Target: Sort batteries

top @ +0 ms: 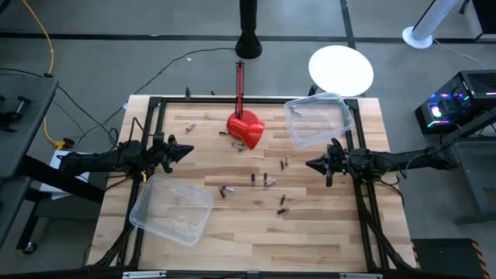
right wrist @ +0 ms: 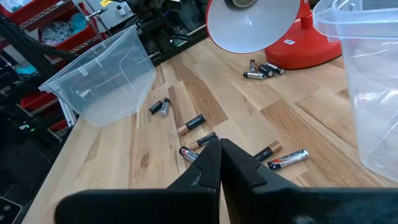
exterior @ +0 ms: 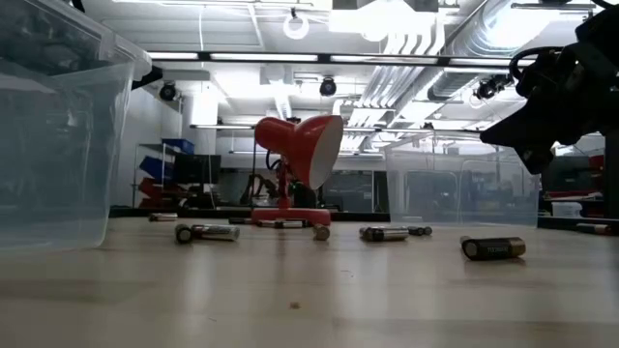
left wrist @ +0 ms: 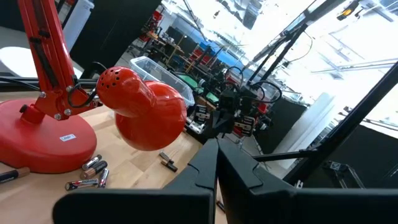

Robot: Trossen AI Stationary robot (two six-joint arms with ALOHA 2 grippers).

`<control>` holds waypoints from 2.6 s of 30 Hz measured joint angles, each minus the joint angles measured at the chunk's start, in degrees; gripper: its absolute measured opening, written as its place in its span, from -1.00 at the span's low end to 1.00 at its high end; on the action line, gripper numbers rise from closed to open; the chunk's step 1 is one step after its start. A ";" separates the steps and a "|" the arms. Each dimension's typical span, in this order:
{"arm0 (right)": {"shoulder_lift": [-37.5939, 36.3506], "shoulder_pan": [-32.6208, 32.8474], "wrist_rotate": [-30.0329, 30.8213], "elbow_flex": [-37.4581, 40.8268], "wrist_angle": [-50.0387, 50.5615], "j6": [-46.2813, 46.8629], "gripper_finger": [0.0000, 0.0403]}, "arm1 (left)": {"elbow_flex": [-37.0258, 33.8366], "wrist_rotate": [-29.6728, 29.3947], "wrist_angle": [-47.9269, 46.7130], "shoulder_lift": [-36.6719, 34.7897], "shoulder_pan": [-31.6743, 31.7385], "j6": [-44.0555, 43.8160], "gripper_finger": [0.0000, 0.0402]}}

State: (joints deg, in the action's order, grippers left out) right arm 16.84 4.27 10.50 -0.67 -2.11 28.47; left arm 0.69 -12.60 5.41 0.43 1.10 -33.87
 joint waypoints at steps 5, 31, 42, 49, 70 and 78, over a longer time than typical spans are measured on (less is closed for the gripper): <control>0.02 -0.01 0.00 0.00 -0.01 0.00 -1.00 | 0.02 -0.02 0.00 -0.02 0.00 0.00 -1.00; 0.03 -0.11 3.99 0.00 -3.51 0.14 -1.00 | 0.02 0.00 0.00 0.00 0.00 0.00 -1.00; 7.80 3.18 -0.14 -9.84 -42.95 14.29 -1.00 | 0.01 -0.02 0.07 -0.02 0.00 0.01 -1.00; 27.69 12.53 -6.68 -34.64 3.67 -1.37 -1.00 | 0.01 -0.02 0.04 -0.02 0.00 0.00 -1.00; 80.92 14.69 -11.71 -67.08 41.64 -2.56 -0.28 | 0.01 0.00 0.04 -0.01 0.00 0.00 -1.00; 86.65 16.33 -15.46 -67.52 44.82 -17.28 0.07 | 0.01 0.00 -0.02 -0.01 0.00 0.00 -1.00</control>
State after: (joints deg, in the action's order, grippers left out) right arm 103.49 20.60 -4.96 -68.18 42.71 11.19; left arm 0.70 -12.60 5.39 0.42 1.10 -33.87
